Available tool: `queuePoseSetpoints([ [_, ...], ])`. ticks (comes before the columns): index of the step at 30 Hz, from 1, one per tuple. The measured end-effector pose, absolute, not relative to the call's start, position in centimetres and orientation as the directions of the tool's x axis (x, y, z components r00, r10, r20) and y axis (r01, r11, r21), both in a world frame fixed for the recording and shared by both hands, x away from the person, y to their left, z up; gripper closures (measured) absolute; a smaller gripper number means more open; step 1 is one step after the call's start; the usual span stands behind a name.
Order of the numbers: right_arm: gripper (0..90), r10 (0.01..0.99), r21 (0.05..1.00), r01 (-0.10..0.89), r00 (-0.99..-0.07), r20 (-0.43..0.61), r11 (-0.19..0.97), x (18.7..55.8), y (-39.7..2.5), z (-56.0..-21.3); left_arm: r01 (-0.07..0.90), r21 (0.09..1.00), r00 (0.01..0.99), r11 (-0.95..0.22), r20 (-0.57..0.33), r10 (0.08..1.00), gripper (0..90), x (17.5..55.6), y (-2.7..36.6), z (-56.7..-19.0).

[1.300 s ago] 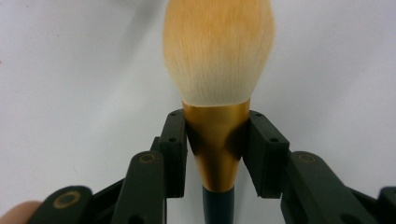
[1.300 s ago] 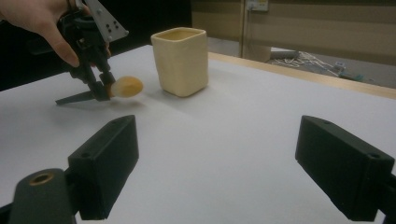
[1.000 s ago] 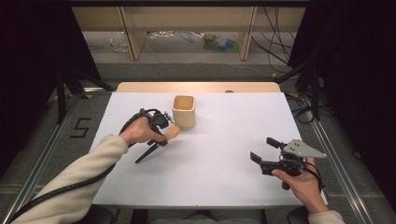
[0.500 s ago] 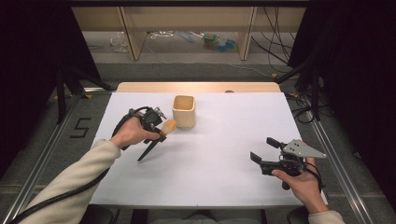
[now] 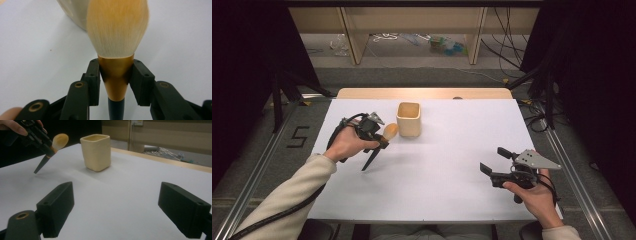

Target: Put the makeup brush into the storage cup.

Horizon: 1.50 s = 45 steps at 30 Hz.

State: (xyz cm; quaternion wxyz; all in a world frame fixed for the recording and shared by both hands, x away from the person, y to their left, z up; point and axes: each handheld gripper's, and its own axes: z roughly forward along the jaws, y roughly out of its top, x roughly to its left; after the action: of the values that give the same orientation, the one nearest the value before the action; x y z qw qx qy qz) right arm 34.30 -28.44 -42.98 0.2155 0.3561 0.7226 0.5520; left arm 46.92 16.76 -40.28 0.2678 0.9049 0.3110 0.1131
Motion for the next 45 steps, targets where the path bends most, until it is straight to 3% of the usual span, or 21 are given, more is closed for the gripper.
queuePoseSetpoints([
  [45,14.3,0.757,0.951,0.271,-0.650,0.067,0.148,34.3,-28.4,-43.0,0.488,0.719,0.718,-0.495,-0.008,0.696,62.5,46.0,19.2,-39.2],
])
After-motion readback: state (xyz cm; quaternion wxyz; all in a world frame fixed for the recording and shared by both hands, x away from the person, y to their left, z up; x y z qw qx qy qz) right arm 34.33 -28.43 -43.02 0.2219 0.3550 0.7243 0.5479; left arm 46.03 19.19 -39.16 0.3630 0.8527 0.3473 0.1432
